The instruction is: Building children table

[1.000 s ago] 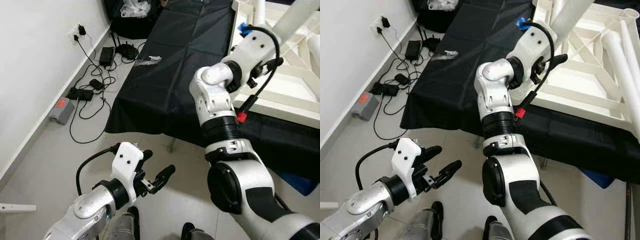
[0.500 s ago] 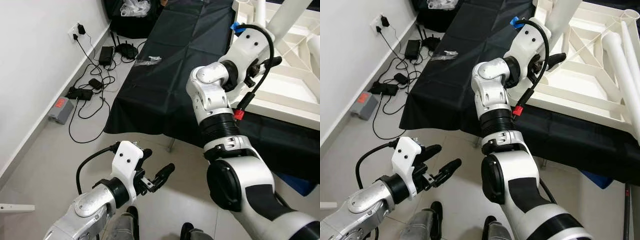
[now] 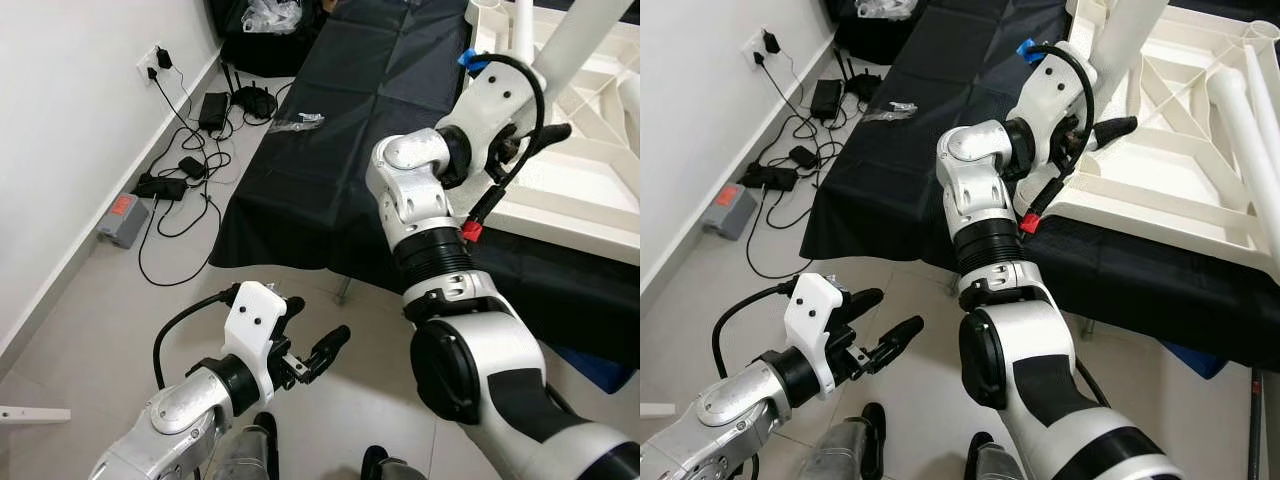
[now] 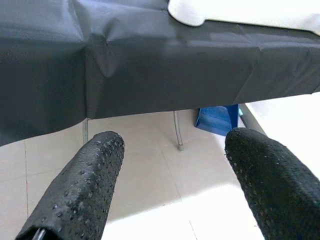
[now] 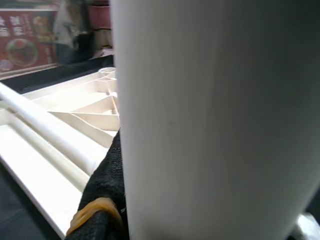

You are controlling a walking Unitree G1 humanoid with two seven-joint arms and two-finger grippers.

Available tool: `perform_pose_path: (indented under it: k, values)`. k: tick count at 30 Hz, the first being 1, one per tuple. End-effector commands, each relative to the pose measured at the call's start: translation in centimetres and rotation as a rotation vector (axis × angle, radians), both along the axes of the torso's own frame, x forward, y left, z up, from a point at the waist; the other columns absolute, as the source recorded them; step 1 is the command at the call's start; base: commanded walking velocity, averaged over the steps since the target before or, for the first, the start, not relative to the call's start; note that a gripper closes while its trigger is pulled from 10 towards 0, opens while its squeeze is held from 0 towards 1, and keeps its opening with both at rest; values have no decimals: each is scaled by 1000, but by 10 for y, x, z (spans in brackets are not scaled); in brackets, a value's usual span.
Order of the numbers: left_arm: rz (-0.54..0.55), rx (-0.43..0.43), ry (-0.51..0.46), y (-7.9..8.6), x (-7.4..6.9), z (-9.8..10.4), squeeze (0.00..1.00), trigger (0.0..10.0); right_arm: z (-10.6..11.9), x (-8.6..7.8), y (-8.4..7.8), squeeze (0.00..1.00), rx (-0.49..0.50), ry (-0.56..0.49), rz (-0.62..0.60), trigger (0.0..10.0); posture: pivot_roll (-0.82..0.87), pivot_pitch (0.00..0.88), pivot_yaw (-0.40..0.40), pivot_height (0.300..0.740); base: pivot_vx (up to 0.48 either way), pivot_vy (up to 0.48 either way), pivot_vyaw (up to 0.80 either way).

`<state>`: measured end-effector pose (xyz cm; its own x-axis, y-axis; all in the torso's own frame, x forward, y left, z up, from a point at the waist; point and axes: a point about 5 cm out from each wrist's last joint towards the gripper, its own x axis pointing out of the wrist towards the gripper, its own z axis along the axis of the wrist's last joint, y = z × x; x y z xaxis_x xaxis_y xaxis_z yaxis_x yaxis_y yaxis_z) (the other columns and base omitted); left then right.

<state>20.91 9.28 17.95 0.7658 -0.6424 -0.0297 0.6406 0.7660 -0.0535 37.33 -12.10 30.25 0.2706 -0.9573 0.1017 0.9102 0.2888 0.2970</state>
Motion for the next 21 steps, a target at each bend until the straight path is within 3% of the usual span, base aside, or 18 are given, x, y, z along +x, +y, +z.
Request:
perform_pose_path:
  k: [1,9,21]
  values:
    - [9,3,21,0,-2,-6,0,10000,-73,-4,-12,0,99,370,-135,10000,199,353,-13,740,0,0,0]
    - [10,2,17,-1,-1,-5,0,10000,-72,-6,-14,0,113,388,-203,10000,198,354,-15,740,0,0,0]
    - [5,5,15,-1,-1,-5,0,10000,-76,-10,-22,0,214,413,-235,10000,202,368,-13,740,0,0,0]
